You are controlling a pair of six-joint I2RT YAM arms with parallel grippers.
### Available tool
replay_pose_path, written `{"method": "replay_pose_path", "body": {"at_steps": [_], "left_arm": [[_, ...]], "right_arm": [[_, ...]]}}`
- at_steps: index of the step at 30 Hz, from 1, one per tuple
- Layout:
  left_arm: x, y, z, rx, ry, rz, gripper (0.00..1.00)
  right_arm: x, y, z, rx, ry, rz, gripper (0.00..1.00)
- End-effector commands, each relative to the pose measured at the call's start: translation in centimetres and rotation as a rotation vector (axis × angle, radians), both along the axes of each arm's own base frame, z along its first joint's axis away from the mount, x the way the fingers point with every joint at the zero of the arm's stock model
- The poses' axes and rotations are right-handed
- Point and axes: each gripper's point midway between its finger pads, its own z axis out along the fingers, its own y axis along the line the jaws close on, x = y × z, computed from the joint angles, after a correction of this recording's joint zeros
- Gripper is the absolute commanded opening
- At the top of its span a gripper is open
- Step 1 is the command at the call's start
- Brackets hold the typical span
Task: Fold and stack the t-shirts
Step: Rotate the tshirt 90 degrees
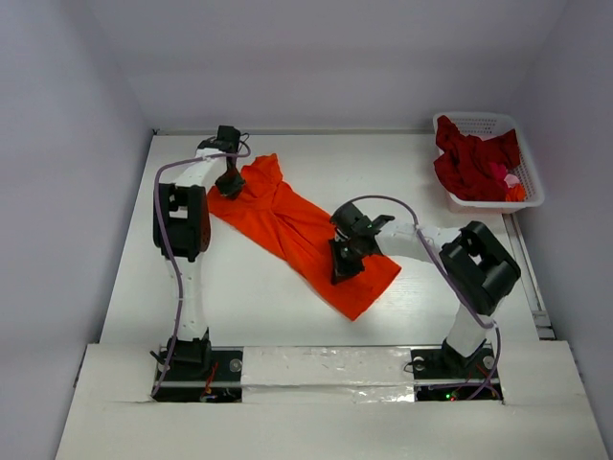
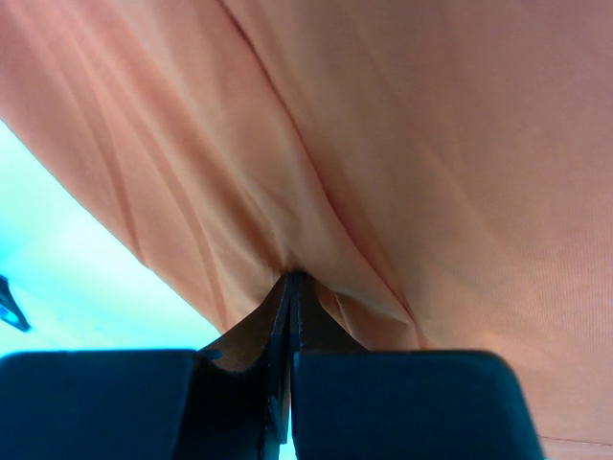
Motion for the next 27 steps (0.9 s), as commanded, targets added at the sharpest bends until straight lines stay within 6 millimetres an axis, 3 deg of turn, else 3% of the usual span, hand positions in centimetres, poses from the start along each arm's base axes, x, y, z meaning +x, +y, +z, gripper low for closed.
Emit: {"method": "replay_pose_path", "body": {"at_steps": [1,4,11,21,27], "left_arm": [[1.8,-0.3,1.2,-0.019,-0.047,-0.02,0.0],[2.5,-0.5,1.7,-0.029,-0.065,-0.026,0.0],[3.8,-4.0,2.9,-0.061,-0.121,-0.103,0.0],[3.4,-9.7,0.0,-0.125,-0.07,-0.214,0.0],[2.6,-10.8,-1.5,-0.122,-0.033,-0.237,0.0]], "right_arm": [[-2.3,-0.2,0.0,-0.029,0.007,0.021,0.0],[-3.9,0.1,-0.3,-0.041,0.007,0.043,0.0],[-7.3,1.1,0.0,-0.022,0.005,0.054,0.0],[-10.5,4.3,1.8,0.0,-0.033,0.117,0.0],[-11.3,5.9,2.1,-0.019,-0.048,0.147,0.0]]}}
